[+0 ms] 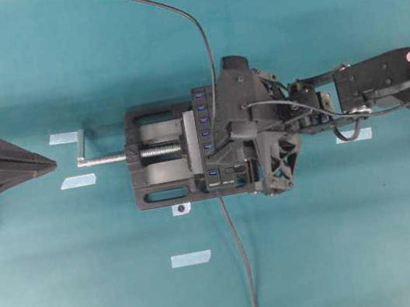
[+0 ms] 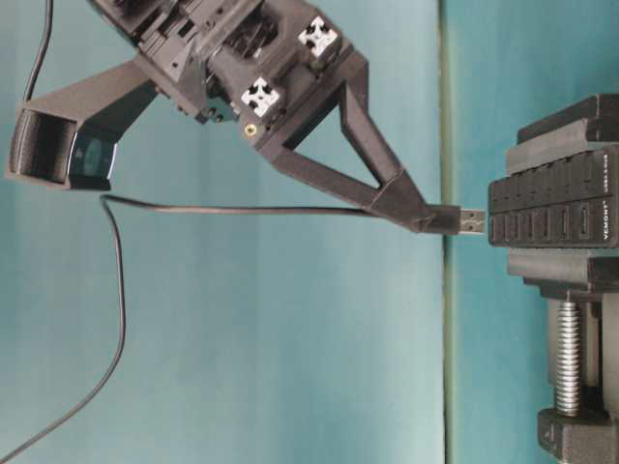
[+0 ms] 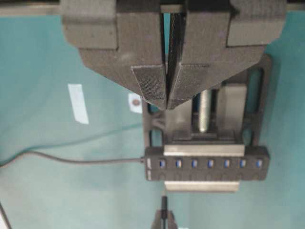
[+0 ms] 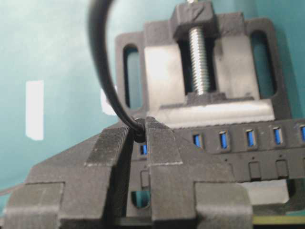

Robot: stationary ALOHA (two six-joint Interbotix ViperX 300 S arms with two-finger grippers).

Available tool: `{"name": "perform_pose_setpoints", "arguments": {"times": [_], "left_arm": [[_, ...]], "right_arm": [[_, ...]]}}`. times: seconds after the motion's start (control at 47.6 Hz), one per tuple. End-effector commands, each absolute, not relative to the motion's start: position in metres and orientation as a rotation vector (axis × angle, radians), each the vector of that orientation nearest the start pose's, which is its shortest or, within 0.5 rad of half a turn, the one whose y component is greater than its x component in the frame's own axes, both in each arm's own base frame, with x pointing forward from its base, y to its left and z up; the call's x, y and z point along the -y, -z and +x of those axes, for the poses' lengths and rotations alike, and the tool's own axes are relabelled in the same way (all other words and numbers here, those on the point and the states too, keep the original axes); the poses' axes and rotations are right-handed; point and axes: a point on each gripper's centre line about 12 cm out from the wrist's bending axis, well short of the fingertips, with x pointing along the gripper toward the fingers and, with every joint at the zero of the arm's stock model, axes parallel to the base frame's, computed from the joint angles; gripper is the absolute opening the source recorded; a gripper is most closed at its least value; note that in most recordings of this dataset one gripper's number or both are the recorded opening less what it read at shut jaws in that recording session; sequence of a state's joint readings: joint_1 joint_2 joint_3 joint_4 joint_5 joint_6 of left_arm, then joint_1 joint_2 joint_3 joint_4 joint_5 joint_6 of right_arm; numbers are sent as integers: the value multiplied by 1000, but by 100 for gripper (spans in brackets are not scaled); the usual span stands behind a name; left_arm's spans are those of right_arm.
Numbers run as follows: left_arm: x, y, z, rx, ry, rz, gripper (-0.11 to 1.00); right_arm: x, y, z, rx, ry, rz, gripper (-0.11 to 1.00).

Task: Insert the USB into the front port of the fixed hub.
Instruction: 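Carry the held USB plug to the hub's front port and align, then push the USB plug into the front port with the right gripper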

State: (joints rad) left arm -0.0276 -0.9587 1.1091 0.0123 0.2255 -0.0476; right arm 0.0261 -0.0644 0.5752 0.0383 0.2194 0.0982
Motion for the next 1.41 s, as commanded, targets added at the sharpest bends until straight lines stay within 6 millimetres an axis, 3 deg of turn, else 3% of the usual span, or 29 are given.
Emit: {"name": "perform_pose_setpoints", "arguments": {"times": [0.0,0.483,1.386], "left_arm": [[5,-266,197,-355,19,-30,0],[5,-267,198,-355,19,-30,0],[5,-266,197,-355,19,-30,0]], "right_arm": [[-15,-211,391,-707,9,129,5],[-18,-194,399,-746,3,118,5],[-17,-185,407,-765,3,104,5]]}}
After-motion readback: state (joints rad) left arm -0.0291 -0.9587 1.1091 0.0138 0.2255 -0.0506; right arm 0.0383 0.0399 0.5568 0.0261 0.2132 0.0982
